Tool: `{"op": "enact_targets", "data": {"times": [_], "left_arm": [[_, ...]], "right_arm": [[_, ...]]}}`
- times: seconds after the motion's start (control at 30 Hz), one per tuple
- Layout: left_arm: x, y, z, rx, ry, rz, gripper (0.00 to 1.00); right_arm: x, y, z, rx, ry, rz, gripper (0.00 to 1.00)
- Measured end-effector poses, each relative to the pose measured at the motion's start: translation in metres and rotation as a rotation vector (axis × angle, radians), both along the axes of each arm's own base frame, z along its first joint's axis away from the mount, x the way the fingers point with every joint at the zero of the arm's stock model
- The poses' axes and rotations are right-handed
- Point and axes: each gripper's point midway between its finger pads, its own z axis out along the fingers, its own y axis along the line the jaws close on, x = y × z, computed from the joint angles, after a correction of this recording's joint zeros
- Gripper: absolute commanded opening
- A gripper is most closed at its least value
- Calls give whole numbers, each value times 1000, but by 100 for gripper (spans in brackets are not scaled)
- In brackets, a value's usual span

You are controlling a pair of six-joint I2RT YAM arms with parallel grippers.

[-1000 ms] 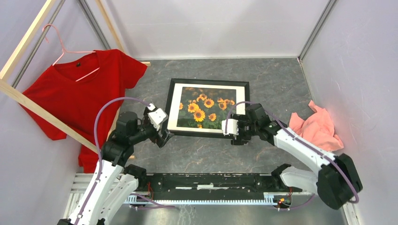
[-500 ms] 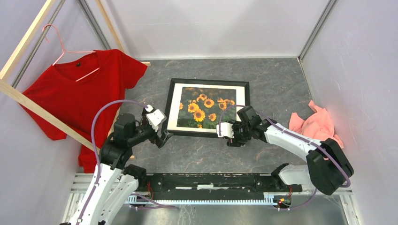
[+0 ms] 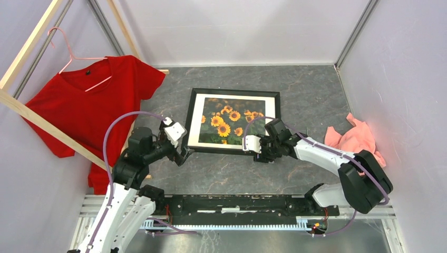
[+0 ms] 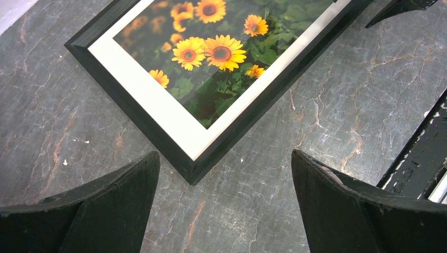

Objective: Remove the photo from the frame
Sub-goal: Turn over the photo frame at the center of the board.

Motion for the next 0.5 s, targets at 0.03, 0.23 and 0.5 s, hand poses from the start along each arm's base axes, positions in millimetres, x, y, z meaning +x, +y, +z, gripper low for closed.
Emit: {"op": "enact_targets", "data": {"times": [0.03,0.23,0.5], "left_arm": [[0,0,-1,1,2,0,100],[1,-1,-3,2,14,-4,100],[0,-1,-2,2,12,-5,100]], "right_arm": [[0,0,-1,-3,4,-2,67],[-3,-2,-9,-19,32,-7,65],[-2,-2,-13,-17,49,-23,39]]}}
